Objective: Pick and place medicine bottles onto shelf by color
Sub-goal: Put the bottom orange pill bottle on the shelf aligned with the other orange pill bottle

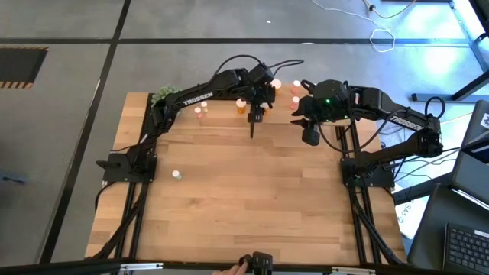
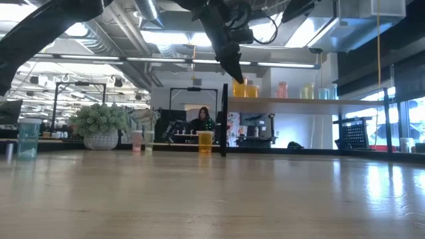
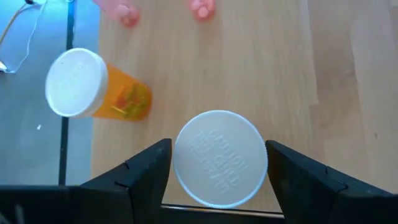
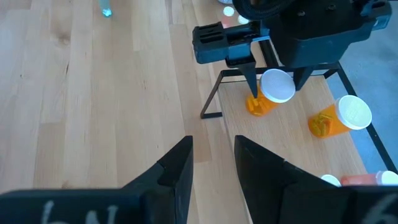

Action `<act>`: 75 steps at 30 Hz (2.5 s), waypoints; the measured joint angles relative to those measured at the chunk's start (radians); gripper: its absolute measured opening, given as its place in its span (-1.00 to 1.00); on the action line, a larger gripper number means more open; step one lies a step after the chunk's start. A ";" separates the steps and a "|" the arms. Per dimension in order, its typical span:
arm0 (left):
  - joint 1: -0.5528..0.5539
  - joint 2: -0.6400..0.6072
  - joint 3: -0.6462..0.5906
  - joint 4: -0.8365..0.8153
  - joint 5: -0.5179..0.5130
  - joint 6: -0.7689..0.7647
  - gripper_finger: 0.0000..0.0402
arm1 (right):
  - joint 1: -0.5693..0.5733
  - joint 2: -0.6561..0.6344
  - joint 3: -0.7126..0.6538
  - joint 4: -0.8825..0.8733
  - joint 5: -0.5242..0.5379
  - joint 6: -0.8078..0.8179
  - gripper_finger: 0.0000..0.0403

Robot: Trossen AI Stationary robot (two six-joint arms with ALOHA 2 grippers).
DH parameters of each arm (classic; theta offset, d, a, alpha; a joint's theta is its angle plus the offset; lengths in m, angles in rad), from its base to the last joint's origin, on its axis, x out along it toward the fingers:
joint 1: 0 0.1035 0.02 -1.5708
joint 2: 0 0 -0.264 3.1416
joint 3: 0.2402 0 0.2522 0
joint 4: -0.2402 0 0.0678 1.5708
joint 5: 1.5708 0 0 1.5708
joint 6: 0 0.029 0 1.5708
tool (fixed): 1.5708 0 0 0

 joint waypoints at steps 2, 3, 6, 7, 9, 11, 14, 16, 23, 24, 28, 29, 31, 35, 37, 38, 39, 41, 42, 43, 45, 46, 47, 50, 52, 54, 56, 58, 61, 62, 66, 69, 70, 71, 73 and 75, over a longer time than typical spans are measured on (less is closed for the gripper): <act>0.000 0.000 0.000 0.001 -0.005 0.000 0.25 | 0.000 0.000 0.000 0.000 0.000 0.000 -0.41; 0.000 0.000 0.000 0.001 -0.005 0.000 0.25 | 0.000 0.000 0.000 0.000 0.000 0.000 -0.41; -0.004 0.000 0.000 0.000 -0.005 0.000 0.25 | 0.000 0.000 0.000 0.000 0.000 0.000 -0.41; -0.006 0.000 0.001 -0.001 -0.005 0.000 0.25 | 0.000 0.000 0.000 0.000 0.000 0.000 -0.41; -0.009 0.000 0.017 -0.015 -0.012 0.000 0.25 | 0.000 0.000 0.000 0.000 0.000 0.000 -0.41; -0.010 -0.003 0.035 -0.010 -0.028 0.000 0.25 | 0.000 0.000 0.000 0.000 0.000 0.000 -0.41; -0.017 -0.005 0.057 -0.010 -0.047 0.009 0.25 | 0.000 0.000 0.000 0.000 0.000 0.000 -0.41; -0.020 -0.005 0.075 -0.016 -0.059 0.028 0.25 | 0.000 0.000 0.000 0.000 0.000 0.000 -0.41; -0.044 -0.021 0.081 -0.009 -0.075 0.061 0.25 | 0.000 0.000 0.000 0.000 0.000 0.000 -0.41; -0.050 -0.026 0.083 -0.028 -0.076 0.039 0.25 | 0.000 0.000 0.000 0.000 0.000 0.000 -0.41; -0.063 -0.058 0.082 -0.158 -0.098 -0.042 0.25 | 0.000 0.000 0.000 0.000 0.000 0.000 -0.41; -0.069 -0.063 0.083 -0.189 -0.106 -0.059 0.25 | 0.000 0.000 0.000 0.000 0.000 0.000 -0.41; -0.071 -0.071 0.081 -0.269 -0.112 -0.082 0.25 | 0.000 0.000 0.000 0.000 0.000 0.000 -0.41; -0.079 -0.074 0.081 -0.348 -0.110 -0.115 0.25 | 0.000 0.000 0.000 0.000 0.000 0.000 -0.41; -0.080 -0.074 0.081 -0.375 -0.107 -0.116 0.25 | 0.000 0.000 0.000 0.000 0.000 0.000 -0.41; -0.079 -0.074 0.081 -0.381 -0.106 -0.116 0.25 | 0.000 0.000 0.000 0.000 0.000 0.000 -0.41; -0.080 -0.074 0.081 -0.382 -0.095 -0.117 0.25 | 0.000 0.000 0.000 0.000 0.000 0.000 -0.41; -0.075 -0.074 0.081 -0.364 -0.026 -0.115 0.25 | 0.000 0.000 0.000 0.000 0.000 0.000 -0.41; -0.070 -0.074 0.081 -0.349 0.016 -0.112 0.25 | 0.000 0.000 0.000 0.000 0.000 0.000 -0.41; -0.064 -0.074 0.081 -0.336 0.052 -0.110 0.25 | 0.000 0.000 0.000 0.000 0.000 0.000 -0.41; -0.051 -0.073 0.081 -0.326 0.080 -0.109 0.25 | 0.000 0.000 0.000 0.000 0.000 0.000 -0.41; -0.042 -0.072 0.081 -0.326 0.079 -0.107 0.25 | 0.000 0.000 0.000 0.000 0.000 0.000 -0.41; -0.034 -0.071 0.081 -0.325 0.078 -0.102 0.25 | 0.000 0.000 0.000 0.000 0.000 0.000 -0.41; -0.015 -0.071 0.066 -0.290 0.079 -0.076 0.25 | 0.000 0.000 0.000 0.000 0.000 0.000 -0.41; -0.008 -0.069 0.058 -0.268 0.080 -0.082 0.24 | 0.000 0.000 0.000 0.000 0.000 0.000 -0.41; -0.006 -0.069 0.057 -0.266 0.082 -0.082 0.21 | 0.000 0.000 0.000 0.000 0.000 0.000 -0.41; -0.005 -0.069 0.057 -0.260 0.082 -0.080 0.16 | 0.000 0.000 0.000 0.000 0.000 0.000 -0.41; -0.005 -0.069 0.057 -0.255 0.082 -0.080 0.10 | 0.000 0.000 0.000 0.000 0.000 0.000 -0.41; -0.006 -0.069 0.057 -0.242 0.082 -0.080 0.01 | 0.000 0.000 0.000 0.000 0.000 0.000 -0.41; -0.006 -0.069 0.057 -0.246 0.082 -0.080 -0.02 | 0.000 0.000 0.000 0.000 0.000 0.000 -0.41; -0.009 -0.066 0.056 -0.249 0.072 -0.080 -0.16 | 0.000 0.000 0.000 0.000 0.000 0.000 -0.41; -0.009 -0.061 0.054 -0.247 0.070 -0.080 -0.29 | 0.000 0.000 0.000 0.000 0.000 0.000 -0.41; -0.009 -0.061 0.054 -0.240 0.070 -0.080 -0.34 | 0.000 0.000 0.000 0.000 0.000 0.000 -0.41; -0.009 -0.062 0.054 -0.233 0.070 -0.080 -0.38 | 0.000 0.000 0.000 0.000 0.000 0.000 -0.41; -0.009 -0.062 0.054 -0.228 0.071 -0.080 -0.49 | 0.000 0.000 0.000 0.000 0.000 0.000 -0.41; -0.009 -0.062 0.054 -0.222 0.071 -0.080 -0.59 | 0.000 0.000 0.000 0.000 0.000 0.000 -0.41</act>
